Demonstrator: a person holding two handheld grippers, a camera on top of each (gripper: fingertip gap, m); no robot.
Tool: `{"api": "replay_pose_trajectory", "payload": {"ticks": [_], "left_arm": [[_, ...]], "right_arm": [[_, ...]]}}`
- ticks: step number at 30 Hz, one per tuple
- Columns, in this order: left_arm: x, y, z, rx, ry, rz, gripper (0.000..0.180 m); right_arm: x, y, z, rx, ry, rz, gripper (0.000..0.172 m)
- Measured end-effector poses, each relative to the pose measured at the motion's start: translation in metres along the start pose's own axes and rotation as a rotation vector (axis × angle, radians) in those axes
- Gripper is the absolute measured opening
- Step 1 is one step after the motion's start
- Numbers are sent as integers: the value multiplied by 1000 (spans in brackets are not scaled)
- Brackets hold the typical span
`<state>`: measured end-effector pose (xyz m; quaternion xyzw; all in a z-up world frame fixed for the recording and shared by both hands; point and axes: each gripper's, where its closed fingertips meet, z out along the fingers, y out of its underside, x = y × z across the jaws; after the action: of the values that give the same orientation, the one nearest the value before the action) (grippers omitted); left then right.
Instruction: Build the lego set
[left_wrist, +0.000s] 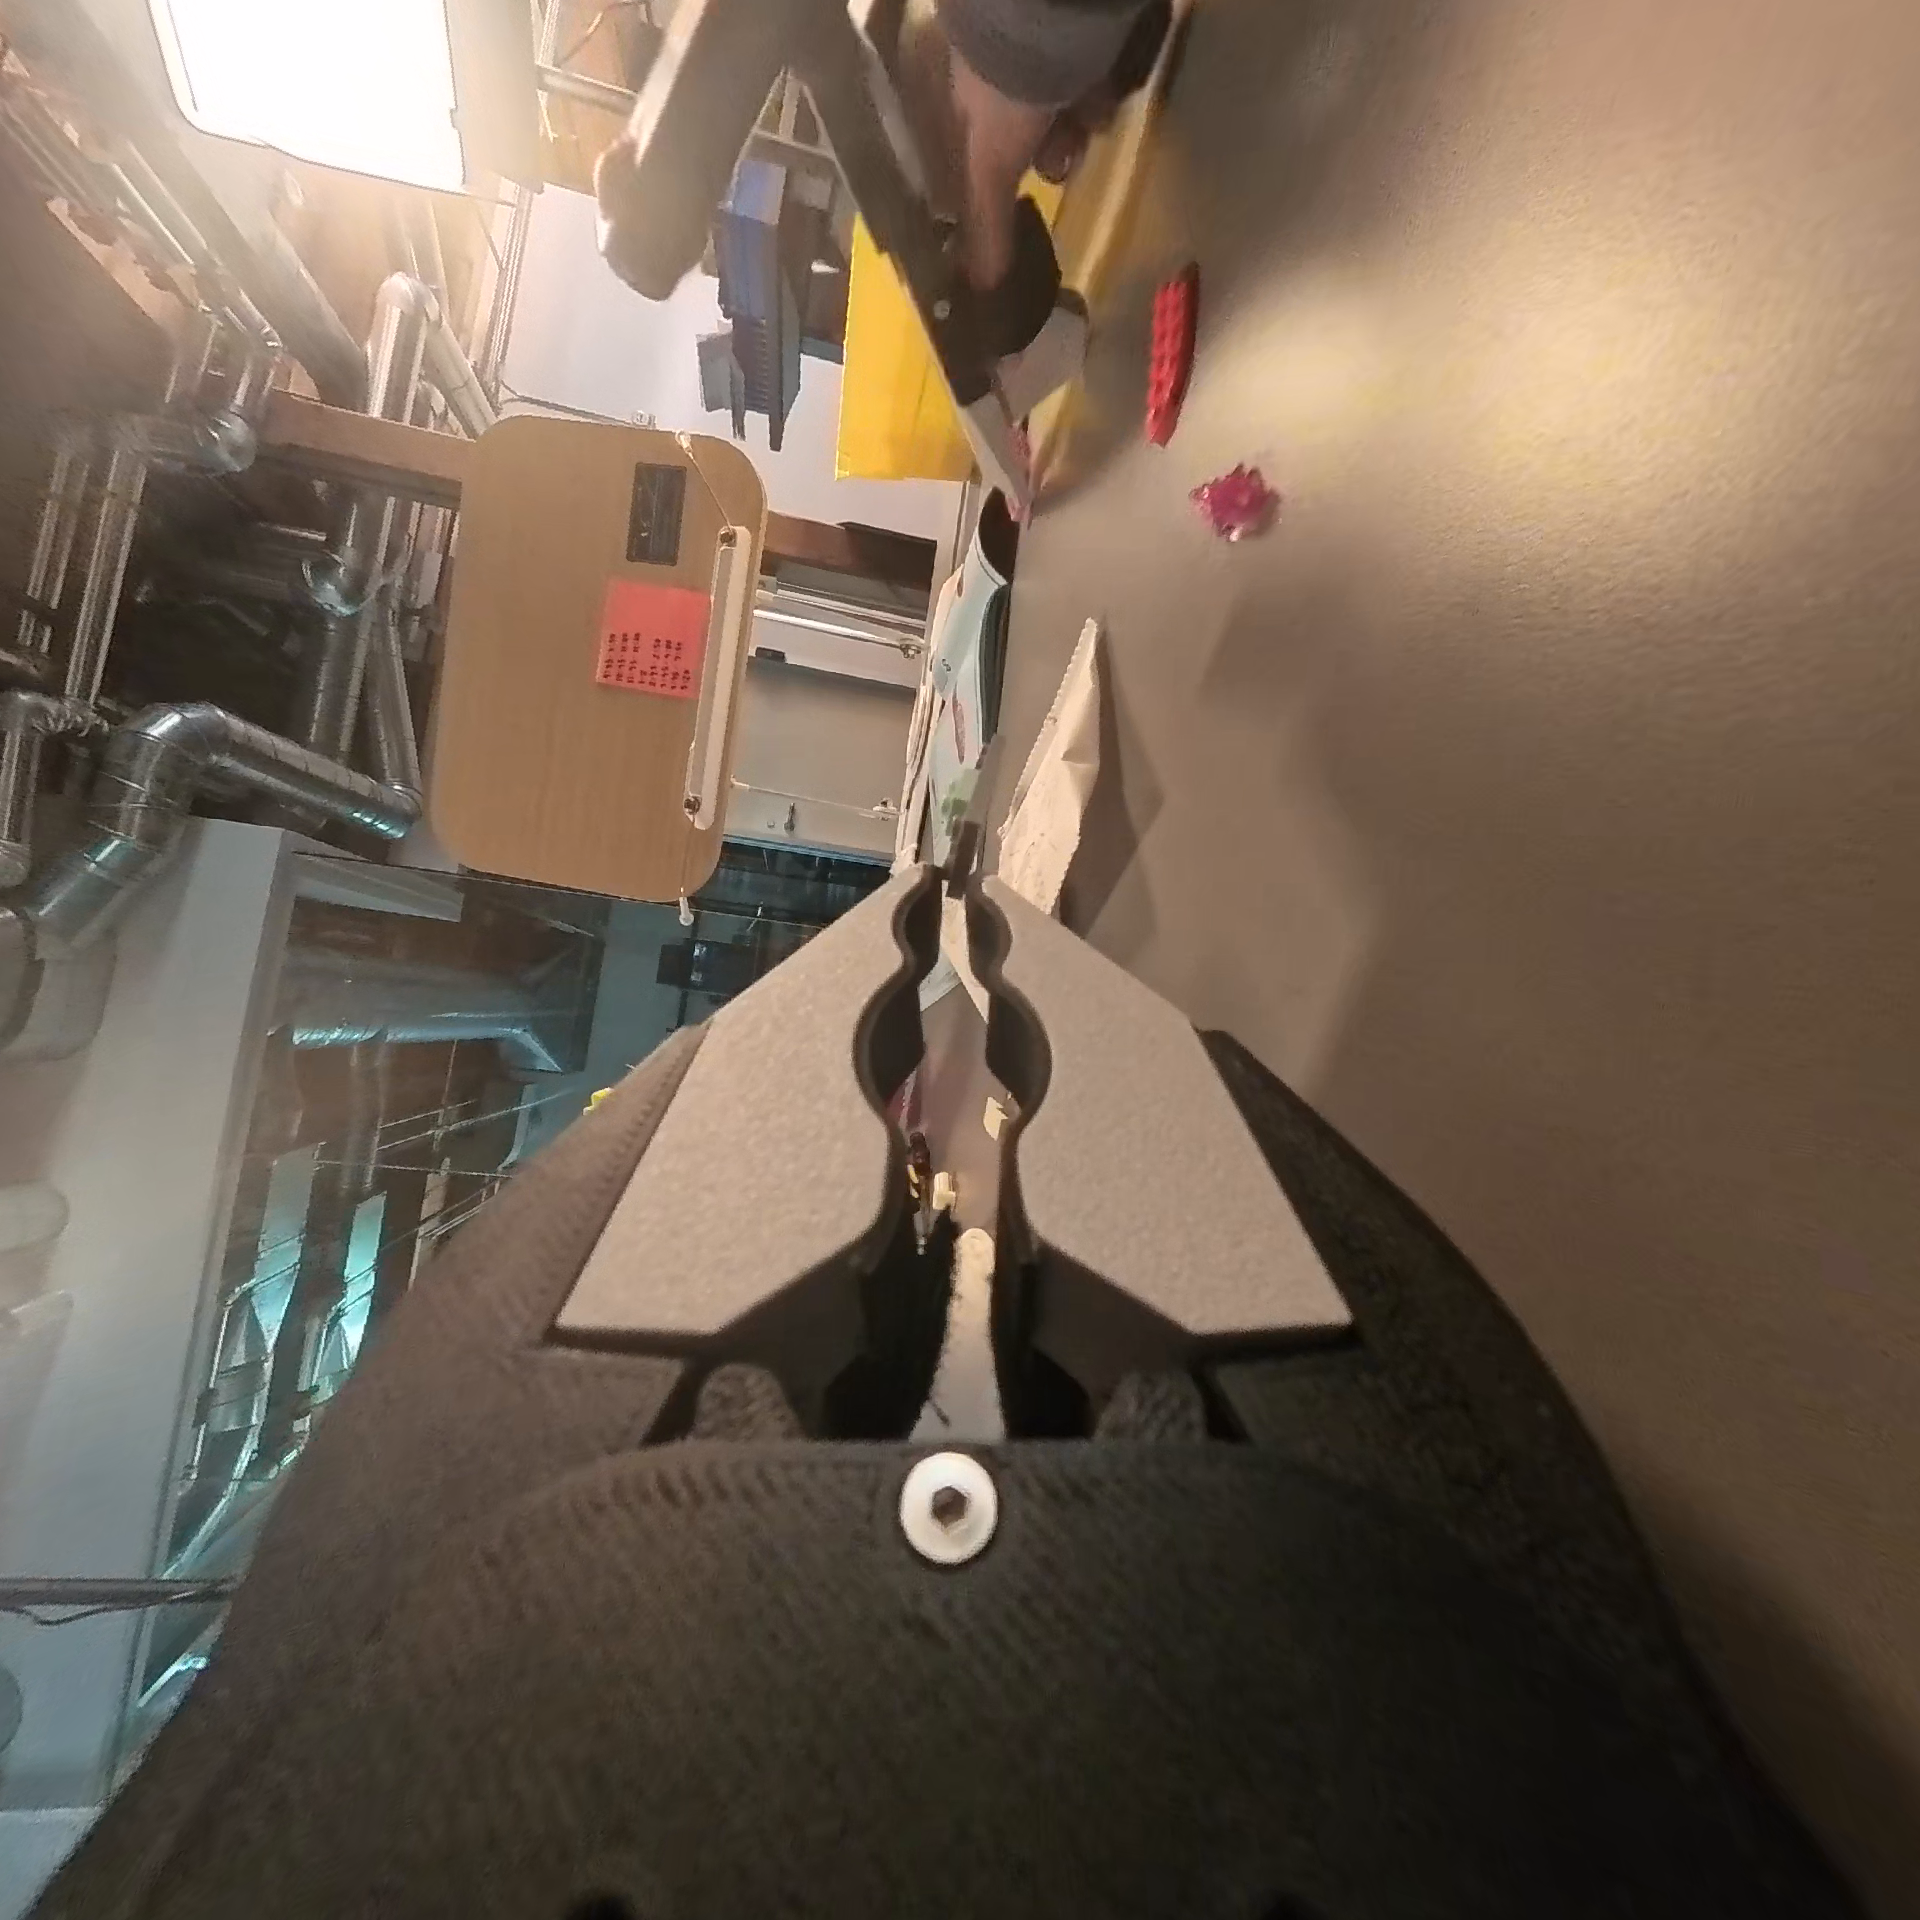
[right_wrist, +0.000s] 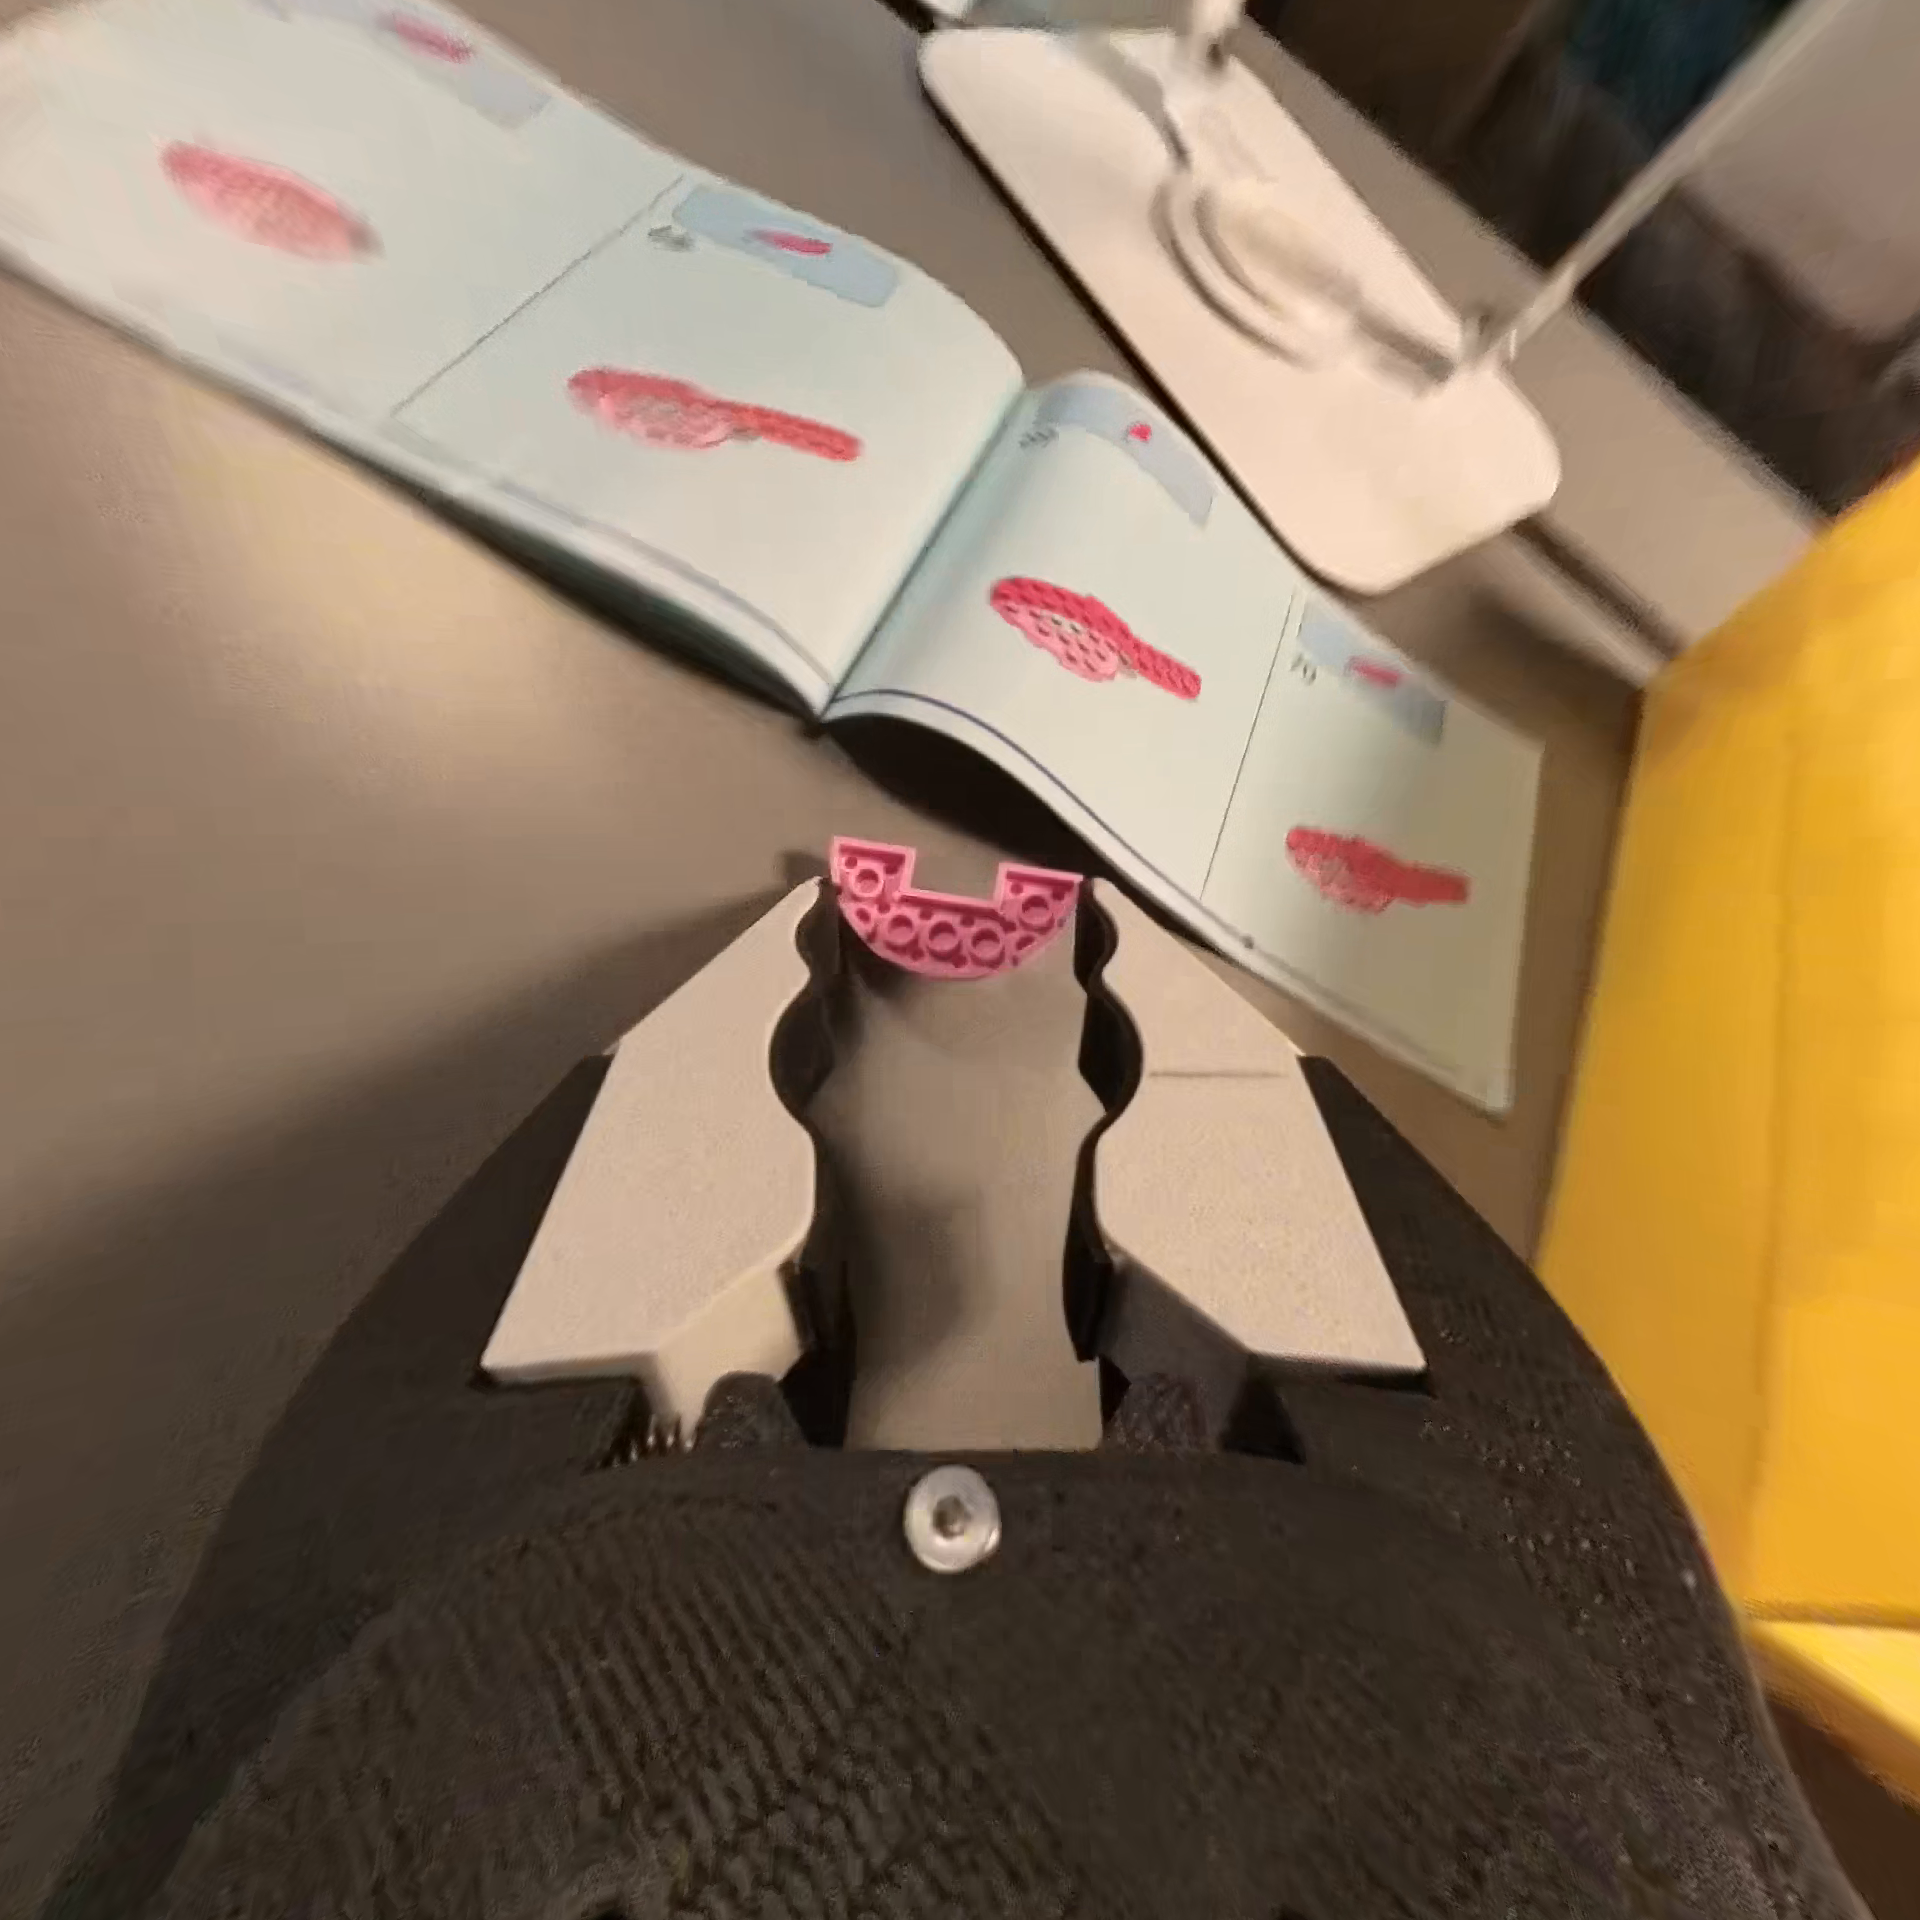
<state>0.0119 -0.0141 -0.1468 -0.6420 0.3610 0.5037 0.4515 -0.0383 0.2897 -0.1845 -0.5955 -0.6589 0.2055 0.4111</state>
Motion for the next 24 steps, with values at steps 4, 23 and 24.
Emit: {"api": "replay_pose_trajectory", "payload": {"ticks": [4,23,24], "left_arm": [[0,-1,0,4,-2,2,3],[-6,-4,-3,18,-43,38,3],[-8,-7,-4,33,-55,46,3]], "right_arm": [[-6,-3,-22,-23,146,-625,44],[-97,29,-116,-127,-199,-1822,62],[-100,26,-122,-139,-268,-1594,58]]}}
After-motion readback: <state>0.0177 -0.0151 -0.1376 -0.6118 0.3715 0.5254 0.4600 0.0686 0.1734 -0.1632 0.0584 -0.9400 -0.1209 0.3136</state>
